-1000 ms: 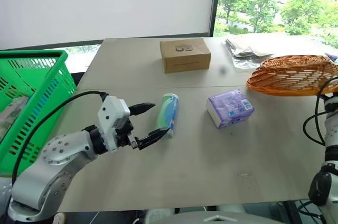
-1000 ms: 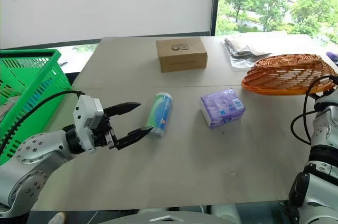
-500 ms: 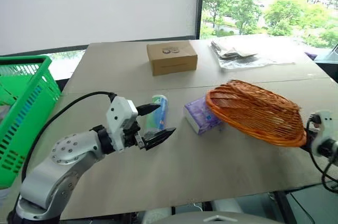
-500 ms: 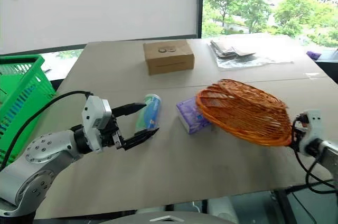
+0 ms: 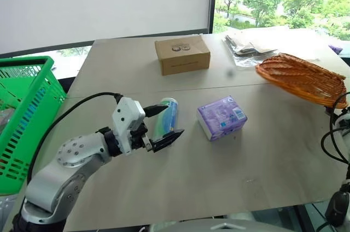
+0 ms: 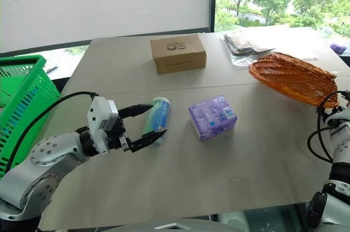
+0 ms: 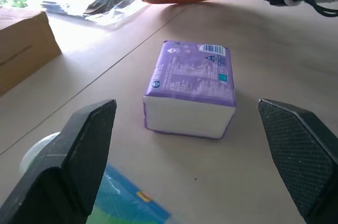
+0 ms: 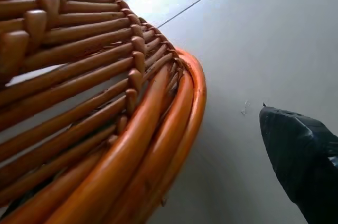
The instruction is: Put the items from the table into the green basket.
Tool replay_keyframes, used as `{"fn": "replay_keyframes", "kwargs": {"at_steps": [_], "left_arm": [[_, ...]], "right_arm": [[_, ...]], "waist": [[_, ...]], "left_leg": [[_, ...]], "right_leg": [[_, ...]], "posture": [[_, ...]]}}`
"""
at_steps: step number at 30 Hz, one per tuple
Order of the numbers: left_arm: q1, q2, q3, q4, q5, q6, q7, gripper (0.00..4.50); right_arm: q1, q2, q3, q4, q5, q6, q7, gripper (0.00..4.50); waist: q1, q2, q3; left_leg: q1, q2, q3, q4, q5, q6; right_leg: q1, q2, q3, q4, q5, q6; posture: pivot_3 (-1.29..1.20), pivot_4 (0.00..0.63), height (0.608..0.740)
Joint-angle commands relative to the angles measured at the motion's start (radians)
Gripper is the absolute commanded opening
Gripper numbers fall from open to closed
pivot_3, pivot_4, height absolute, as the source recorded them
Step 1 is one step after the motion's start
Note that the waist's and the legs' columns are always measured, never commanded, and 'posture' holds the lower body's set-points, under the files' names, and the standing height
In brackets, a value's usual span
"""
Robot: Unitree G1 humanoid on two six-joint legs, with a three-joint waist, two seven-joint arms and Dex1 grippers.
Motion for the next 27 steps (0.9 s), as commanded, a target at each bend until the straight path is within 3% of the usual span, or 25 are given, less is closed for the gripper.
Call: {"fn": "replay_keyframes", "kwargs": {"at_steps": [1, 6, 11, 14, 16, 18, 21, 25, 27], "left_arm": [[0.002, 0.002, 0.017, -0.017, 0.002, -0.01, -0.002, 4.43], [-0.008, -0.002, 0.006, -0.005, 0.014, -0.015, -0.003, 4.43], [-0.015, -0.018, -0.011, -0.003, 0.024, -0.022, 0.0, 4.43], [-0.018, -0.027, -0.016, 0.004, 0.035, -0.026, -0.005, 4.43], [-0.019, -0.031, -0.019, 0.008, 0.042, -0.03, -0.009, 4.43], [-0.023, -0.036, -0.025, 0.013, 0.048, -0.035, -0.012, 4.43], [-0.032, -0.043, -0.036, 0.02, 0.059, -0.04, -0.013, 4.43], [-0.035, -0.045, -0.041, 0.023, 0.065, -0.044, -0.016, 4.43], [-0.036, -0.045, -0.042, 0.026, 0.071, -0.046, -0.021, 4.43]], "right_arm": [[-0.023, 0.001, 0.002, -0.089, 0.005, -0.044, 0.023, 4.5], [0.013, 0.026, 0.005, -0.183, 0.094, 0.047, 0.115, 4.5], [0.012, 0.028, -0.025, -0.228, 0.138, 0.083, 0.105, 4.5], [0.06, -0.077, 0.096, -0.193, -0.04, -0.005, 0.153, 4.5], [0.13, -0.236, 0.294, -0.139, -0.319, -0.128, 0.162, 4.5], [0.148, -0.342, 0.386, -0.057, -0.485, -0.283, 0.117, 4.5], [0.105, -0.385, 0.367, 0.059, -0.55, -0.356, 0.01, 4.5], [0.149, -0.477, 0.453, 0.12, -0.725, -0.417, -0.042, 4.5], [0.142, -0.478, 0.432, 0.136, -0.728, -0.425, -0.076, 4.5]], "waist": [[0.001, -0.001, 0.0], [0.0, -0.001, 0.001], [-0.001, -0.001, 0.001], [0.002, -0.001, 0.001], [0.005, 0.0, 0.0], [0.003, 0.0, 0.001], [-0.006, -0.002, 0.002], [-0.01, -0.002, 0.002], [-0.009, -0.003, 0.001]], "left_leg": [[0.0, 0.0, 0.001, 0.0, 0.0, 0.0], [0.003, 0.0, 0.003, 0.004, 0.0, 0.0], [0.006, 0.001, 0.006, 0.005, 0.0, 0.0], [0.005, 0.0, 0.006, 0.005, 0.0, 0.0], [0.004, 0.0, 0.006, 0.005, 0.0, 0.0], [0.003, -0.002, 0.009, 0.004, 0.0, 0.0], [0.003, -0.002, 0.011, 0.004, 0.0, 0.0], [0.005, -0.003, 0.012, 0.004, 0.0, 0.0], [0.005, -0.003, 0.012, 0.005, 0.0, 0.0]], "right_leg": [[0.0, 0.0, 0.0, 0.0, 0.0, 0.0], [0.003, 0.001, 0.0, 0.003, -0.004, 0.001], [0.004, 0.001, 0.003, 0.004, -0.004, 0.002], [0.004, 0.0, 0.003, 0.004, -0.004, 0.002], [0.003, 0.0, 0.003, 0.003, -0.004, 0.002], [0.002, -0.004, 0.002, 0.002, -0.004, 0.003], [0.002, -0.005, 0.004, 0.002, -0.004, 0.003], [0.003, -0.005, 0.006, 0.003, -0.004, 0.004], [0.003, -0.005, 0.006, 0.003, -0.005, 0.004]], "posture": [[0.13, 0.062, 0.74], [0.12, 0.06, 0.74], [0.12, 0.057, 0.74], [0.12, 0.057, 0.74], [0.12, 0.057, 0.74], [0.12, 0.057, 0.74], [0.12, 0.057, 0.74], [0.12, 0.057, 0.74], [0.1, 0.051, 0.74]]}}
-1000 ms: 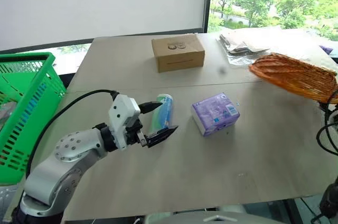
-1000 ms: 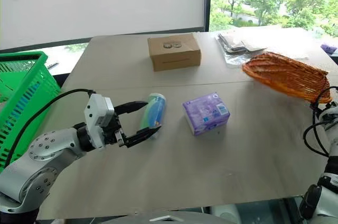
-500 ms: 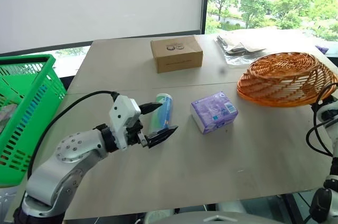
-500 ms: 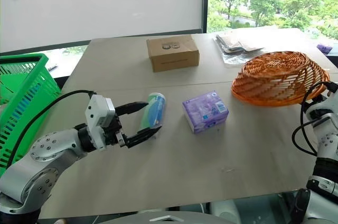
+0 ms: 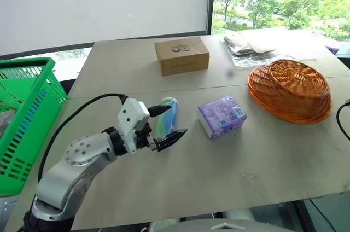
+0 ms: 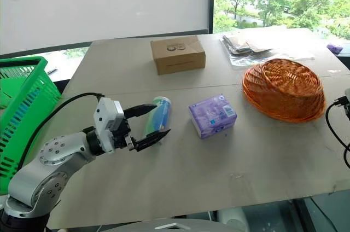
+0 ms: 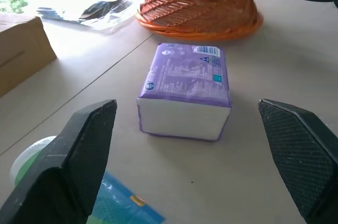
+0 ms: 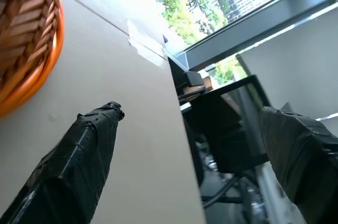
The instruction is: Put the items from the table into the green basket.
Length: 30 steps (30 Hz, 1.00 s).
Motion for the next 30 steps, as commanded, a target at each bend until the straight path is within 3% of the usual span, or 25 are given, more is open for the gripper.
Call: {"fn": "replay_keyframes", "kwargs": {"at_steps": [1, 5, 9, 13, 20, 23, 26, 30], "left_arm": [[-0.009, 0.0, 0.007, 0.001, 0.007, -0.024, -0.011, 4.43], [-0.01, -0.001, 0.014, 0.008, 0.009, -0.026, -0.02, 4.43], [-0.01, 0.002, 0.017, 0.014, 0.019, -0.033, -0.025, 4.43], [0.005, 0.009, 0.035, 0.008, 0.024, -0.036, -0.029, 4.43], [0.066, 0.061, 0.14, 0.001, 0.016, -0.043, -0.063, 4.43], [0.112, 0.092, 0.201, -0.011, 0.016, -0.047, -0.088, 4.43], [0.14, 0.103, 0.232, -0.013, 0.026, -0.044, -0.084, 4.43], [0.143, 0.098, 0.142, 0.027, 0.151, 0.018, 0.032, 4.43]], "right_arm": [[-0.026, -0.002, -0.06, 0.012, -0.002, -0.043, -0.062, 4.5], [-0.084, 0.186, -0.203, -0.127, 0.334, 0.005, 0.15, 4.5], [-0.03, 0.302, -0.213, -0.412, 0.606, 0.162, 0.393, 4.5], [0.062, 0.341, -0.186, -0.638, 0.784, 0.25, 0.594, 4.5], [0.095, 0.28, -0.002, -0.835, 0.813, 0.449, 0.736, 4.5], [0.055, 0.266, 0.105, -0.861, 0.754, 0.442, 0.788, 4.5], [0.024, 0.273, 0.134, -0.862, 0.753, 0.444, 0.82, 4.5], [0.042, 0.26, 0.128, -0.893, 0.819, 0.46, 0.919, 4.5]], "waist": [[0.0, 0.0, -0.001], [-0.019, -0.005, 0.002], [-0.018, -0.005, 0.002], [0.001, -0.005, 0.002], [0.011, -0.006, 0.002], [0.012, -0.007, 0.002], [0.019, -0.008, 0.003], [0.041, -0.009, 0.003]], "left_leg": [[0.0, 0.0, 0.0, 0.0, 0.0, 0.0], [0.0, 0.001, 0.0, 0.0, 0.0, 0.0], [0.006, 0.004, -0.001, 0.0, 0.0, 0.0], [0.005, 0.005, -0.003, -0.001, 0.0, 0.0], [0.003, 0.004, -0.002, 0.0, 0.0, 0.0], [0.004, 0.004, -0.002, 0.0, 0.0, 0.0], [0.004, 0.004, -0.003, 0.0, 0.0, 0.0], [0.002, 0.002, -0.004, -0.001, 0.0, 0.0]], "right_leg": [[0.0, 0.0, 0.0, 0.0, 0.0, 0.0], [0.003, 0.003, 0.002, 0.0, 0.001, 0.001], [0.004, 0.006, 0.003, 0.002, 0.002, 0.003], [0.003, 0.006, 0.0, 0.002, 0.003, 0.005], [0.003, 0.002, -0.001, -0.001, 0.002, 0.003], [0.003, 0.002, -0.002, 0.0, 0.002, 0.003], [0.002, 0.001, -0.003, 0.0, 0.001, 0.003], [0.002, 0.0, -0.005, -0.002, 0.001, 0.003]], "posture": [[0.1, 0.051, 0.74], [0.1, 0.052, 0.74], [0.1, 0.049, 0.74], [0.1, 0.049, 0.74], [0.15, 0.043, 0.74], [0.17, 0.042, 0.74], [0.2, 0.039, 0.74], [0.2, 0.037, 0.74]]}}
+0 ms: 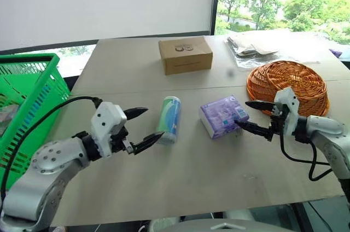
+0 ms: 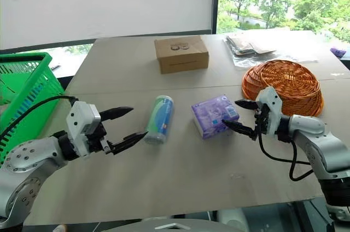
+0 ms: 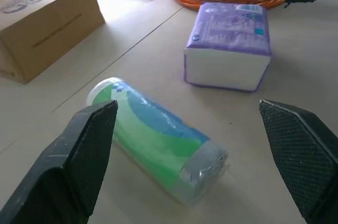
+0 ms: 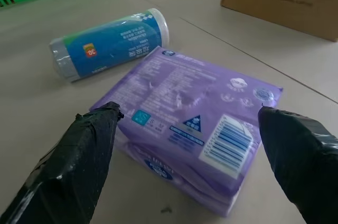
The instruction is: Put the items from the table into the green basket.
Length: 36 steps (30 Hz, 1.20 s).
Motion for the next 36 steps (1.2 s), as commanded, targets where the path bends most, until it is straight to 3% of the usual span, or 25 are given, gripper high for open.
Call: {"fn": "replay_keyframes", "kwargs": {"at_steps": [1, 12, 18, 22, 31, 32, 34, 36], "left_arm": [[-0.032, -0.024, -0.088, 0.014, 0.1, 0.056, 0.119, 4.43], [-0.271, -0.337, -0.326, 0.173, 0.256, 0.359, 0.514, 4.43], [-0.372, -0.528, -0.324, 0.198, 0.215, 0.502, 0.61, 4.43], [-0.396, -0.586, -0.3, 0.215, 0.231, 0.637, 0.668, 4.43], [-0.386, -0.599, -0.302, 0.227, 0.273, 0.81, 0.736, 4.43], [-0.385, -0.612, -0.296, 0.223, 0.27, 0.823, 0.741, 3.92], [-0.383, -0.642, -0.281, 0.218, 0.261, 0.846, 0.746, 3.43], [-0.379, -0.666, -0.266, 0.214, 0.26, 0.869, 0.754, 2.52]], "right_arm": [[0.008, -0.014, -0.025, -0.06, 0.048, -0.014, 0.085, 4.5], [0.075, -0.084, -0.15, -0.223, 0.117, 0.011, 0.101, 4.5], [0.124, -0.107, -0.167, -0.271, 0.1, 0.009, 0.096, 4.5], [0.147, -0.125, -0.166, -0.267, 0.052, -0.032, 0.11, 4.5], [0.13, -0.107, -0.145, -0.246, 0.021, -0.061, 0.1, 4.5], [0.125, -0.105, -0.142, -0.247, 0.02, -0.059, 0.096, 4.5], [0.117, -0.101, -0.137, -0.25, 0.019, -0.055, 0.089, 4.5], [0.109, -0.098, -0.132, -0.254, 0.019, -0.05, 0.081, 4.5]], "waist": [[0.013, 0.0, 0.0], [0.032, -0.005, -0.004], [0.026, -0.003, -0.014], [0.006, -0.003, -0.016], [-0.028, -0.001, -0.028], [-0.029, -0.002, -0.028], [-0.036, -0.001, -0.028], [-0.04, -0.001, -0.028]], "left_leg": [[-0.001, -0.001, -0.001, 0.0, 0.0, 0.0], [-0.007, -0.003, -0.009, 0.003, 0.0, 0.0], [-0.006, -0.003, -0.012, 0.004, 0.0, 0.0], [-0.006, -0.004, -0.013, 0.005, 0.001, 0.0], [0.002, -0.007, -0.014, 0.004, 0.001, 0.0], [0.007, -0.007, -0.013, 0.002, 0.0, -0.001], [0.012, -0.006, -0.013, 0.001, 0.0, -0.001], [0.013, -0.005, -0.014, 0.001, 0.0, -0.001]], "right_leg": [[0.0, 0.0, -0.001, 0.0, 0.0, 0.0], [0.0, -0.003, -0.009, -0.001, 0.005, 0.001], [0.001, -0.001, -0.01, 0.0, 0.004, 0.003], [0.002, -0.001, -0.011, 0.0, 0.004, 0.004], [0.007, 0.001, -0.008, 0.001, 0.001, 0.001], [0.011, 0.001, -0.007, 0.001, 0.0, 0.001], [0.015, 0.002, -0.006, 0.001, 0.0, 0.001], [0.016, 0.003, -0.005, 0.001, 0.0, 0.001]], "posture": [[0.19, 0.038, 0.74], [0.09, 0.035, 0.74], [0.08, 0.034, 0.74], [0.07, 0.034, 0.74], [0.06, 0.036, 0.74], [0.06, 0.037, 0.74], [0.06, 0.037, 0.74], [0.06, 0.039, 0.74]]}}
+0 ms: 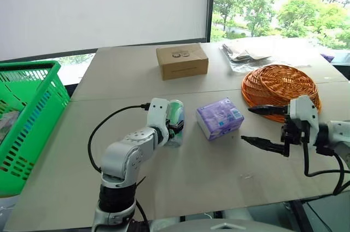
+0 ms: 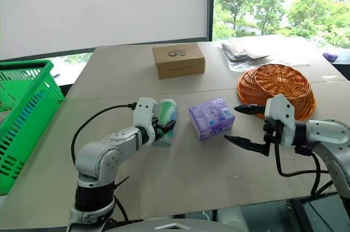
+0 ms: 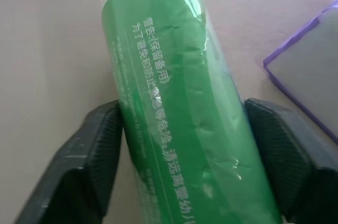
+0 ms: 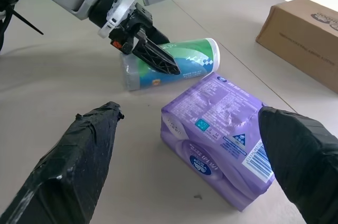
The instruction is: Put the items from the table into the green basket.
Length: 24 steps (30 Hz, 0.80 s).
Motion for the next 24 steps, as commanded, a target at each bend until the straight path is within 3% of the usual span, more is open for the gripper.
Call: {"fn": "replay_keyframes", "kwargs": {"at_steps": [1, 3, 7, 10, 13, 14, 19, 24], "left_arm": [[0.048, -0.025, 0.027, 0.045, 0.032, 0.101, 0.036, 2.32], [0.05, -0.034, 0.037, 0.044, 0.036, 0.11, 0.041, 2.05], [0.04, -0.031, 0.056, 0.041, 0.037, 0.085, 0.036, 1.99], [-0.009, 0.007, 0.078, 0.04, 0.072, -0.016, 0.051, 1.99], [-0.126, 0.078, 0.151, 0.048, 0.097, 0.015, 0.077, 1.99], [-0.173, 0.121, 0.178, 0.053, 0.107, 0.019, 0.08, 1.99], [-0.313, 0.438, 0.199, 0.119, 0.181, -0.052, 0.024, 1.99], [-0.32, 0.678, 0.295, 0.201, 0.242, -0.102, -0.024, 1.99]], "right_arm": [[-0.033, 0.004, 0.0, -0.022, 0.003, -0.002, -0.016, 4.5], [-0.037, 0.004, 0.003, -0.026, 0.003, 0.001, -0.022, 4.5], [-0.049, 0.005, 0.012, -0.03, 0.005, 0.007, -0.034, 4.5], [-0.084, 0.023, 0.031, -0.036, 0.02, 0.026, -0.055, 4.5], [-0.156, 0.078, 0.052, -0.039, 0.063, 0.068, -0.099, 4.5], [-0.183, 0.097, 0.058, -0.033, 0.071, 0.073, -0.11, 4.5], [-0.26, 0.166, 0.073, -0.017, 0.127, 0.109, -0.137, 4.5], [-0.307, 0.2, 0.086, 0.002, 0.175, 0.137, -0.121, 4.5]], "waist": [[-0.004, 0.001, 0.0], [-0.005, 0.001, -0.001], [-0.006, 0.001, -0.001], [-0.009, 0.0, 0.0], [-0.01, -0.003, 0.005], [-0.012, -0.01, 0.011], [-0.006, -0.017, 0.015], [0.025, -0.016, 0.015]], "left_leg": [[0.0, 0.0, 0.0, 0.0, 0.0, 0.0], [0.0, 0.0, 0.0, 0.0, 0.0, 0.0], [0.0, 0.0, 0.0, 0.0, 0.0, 0.0], [0.0, 0.0, 0.0, 0.0, 0.0, 0.0], [0.001, 0.0, -0.003, 0.0, 0.0, 0.0], [0.001, 0.0, -0.005, 0.0, 0.0, 0.0], [-0.006, -0.001, -0.018, -0.001, 0.003, -0.005], [-0.014, -0.005, -0.021, -0.011, 0.001, -0.012]], "right_leg": [[0.0, 0.0, 0.0, 0.0, 0.0, 0.0], [0.0, 0.0, 0.0, 0.0, 0.0, 0.0], [0.0, 0.0, 0.001, -0.001, 0.0, 0.0], [0.0, 0.0, 0.002, -0.001, 0.0, 0.0], [0.0, 0.003, 0.003, 0.0, 0.001, -0.002], [0.0, 0.005, 0.003, 0.001, 0.002, -0.004], [-0.013, 0.016, 0.002, 0.004, 0.008, -0.01], [-0.02, 0.004, -0.001, 0.0, 0.007, -0.011]], "posture": [[0.06, 0.039, 0.74], [0.06, 0.042, 0.74], [0.06, 0.042, 0.74], [0.06, 0.042, 0.74], [0.1, 0.039, 0.74], [0.1, 0.039, 0.74], [0.14, 0.032, 0.74], [0.19, 0.026, 0.74]]}}
